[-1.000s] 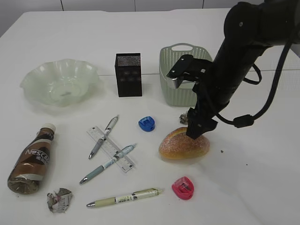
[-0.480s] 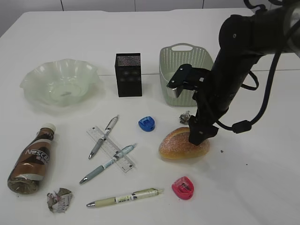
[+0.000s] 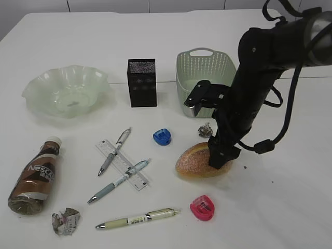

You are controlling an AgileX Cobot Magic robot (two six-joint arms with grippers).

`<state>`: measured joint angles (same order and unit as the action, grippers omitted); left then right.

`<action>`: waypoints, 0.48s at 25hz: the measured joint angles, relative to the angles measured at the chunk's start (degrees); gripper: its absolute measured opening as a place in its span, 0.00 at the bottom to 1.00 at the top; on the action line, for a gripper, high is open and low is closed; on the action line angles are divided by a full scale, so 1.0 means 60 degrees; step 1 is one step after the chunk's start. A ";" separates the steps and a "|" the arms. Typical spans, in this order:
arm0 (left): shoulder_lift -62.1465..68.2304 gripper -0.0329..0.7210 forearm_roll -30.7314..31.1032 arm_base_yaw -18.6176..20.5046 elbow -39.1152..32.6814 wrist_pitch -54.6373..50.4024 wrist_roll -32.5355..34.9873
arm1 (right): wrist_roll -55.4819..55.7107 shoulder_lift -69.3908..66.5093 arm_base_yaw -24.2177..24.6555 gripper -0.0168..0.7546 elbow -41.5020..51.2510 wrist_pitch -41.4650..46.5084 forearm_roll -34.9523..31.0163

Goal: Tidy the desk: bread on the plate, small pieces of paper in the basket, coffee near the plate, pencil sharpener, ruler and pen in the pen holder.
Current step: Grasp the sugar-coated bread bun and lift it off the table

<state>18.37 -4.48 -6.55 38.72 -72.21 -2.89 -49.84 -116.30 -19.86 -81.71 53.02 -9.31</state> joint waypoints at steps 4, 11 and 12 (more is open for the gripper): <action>0.0000 0.45 0.0000 0.0000 0.0000 0.0000 0.0000 | 0.0002 -0.0372 0.0000 0.86 0.0000 -0.0060 -0.0029; 0.0000 0.45 0.0000 0.0000 0.0000 0.0000 0.0000 | 0.0002 -0.0555 0.0000 0.82 0.0000 -0.0234 0.0011; 0.0000 0.45 0.0000 0.0000 0.0000 0.0000 0.0000 | 0.0002 -0.0555 0.0000 0.82 0.0000 -0.0234 0.0011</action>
<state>18.37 -4.48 -6.55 38.72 -72.21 -2.89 -49.83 -119.63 -19.86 -81.71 51.62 -9.24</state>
